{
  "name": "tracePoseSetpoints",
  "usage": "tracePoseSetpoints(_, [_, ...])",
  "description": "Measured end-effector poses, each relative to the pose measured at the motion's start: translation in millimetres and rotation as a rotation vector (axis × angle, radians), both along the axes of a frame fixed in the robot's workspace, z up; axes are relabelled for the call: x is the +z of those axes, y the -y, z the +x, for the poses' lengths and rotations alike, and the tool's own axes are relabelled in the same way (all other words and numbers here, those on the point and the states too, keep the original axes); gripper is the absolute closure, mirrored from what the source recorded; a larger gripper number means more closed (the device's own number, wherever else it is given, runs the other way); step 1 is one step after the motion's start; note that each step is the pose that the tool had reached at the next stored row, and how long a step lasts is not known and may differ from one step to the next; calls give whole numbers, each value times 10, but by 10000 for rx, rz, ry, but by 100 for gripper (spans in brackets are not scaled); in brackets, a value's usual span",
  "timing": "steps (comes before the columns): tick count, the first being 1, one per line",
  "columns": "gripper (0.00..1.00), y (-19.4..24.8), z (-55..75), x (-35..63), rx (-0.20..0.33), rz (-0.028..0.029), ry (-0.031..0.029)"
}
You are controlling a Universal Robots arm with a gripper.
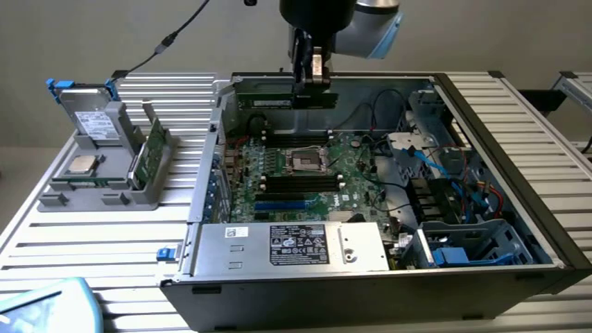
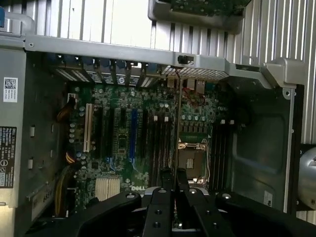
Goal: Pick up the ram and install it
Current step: 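Insert the ram into the slot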
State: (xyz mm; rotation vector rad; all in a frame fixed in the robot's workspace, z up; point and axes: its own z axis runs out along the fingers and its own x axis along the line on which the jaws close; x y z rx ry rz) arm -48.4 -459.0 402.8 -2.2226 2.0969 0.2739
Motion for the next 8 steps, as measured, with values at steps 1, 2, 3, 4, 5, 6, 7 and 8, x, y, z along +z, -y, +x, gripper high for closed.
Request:
tracePoseSetpoints(1, [86, 0, 44, -12, 1, -2, -8])
tracePoseSetpoints(2, [86, 0, 91, -26, -1, -2, -23])
tracePoseSetpoints(3, [86, 0, 134, -32, 0, -8, -36])
tracePoseSetpoints(4, [86, 0, 166, -36, 1, -23, -39])
tracePoseSetpoints(5, [86, 0, 189, -41, -3, -34, -39])
tracePoseSetpoints(6, [86, 0, 210, -46, -16, -47, -38])
tracePoseSetpoints(7, [86, -1, 227, -51, -28, -58, -40])
tracePoseSetpoints(8, [86, -2, 242, -60, -38, -60, -47])
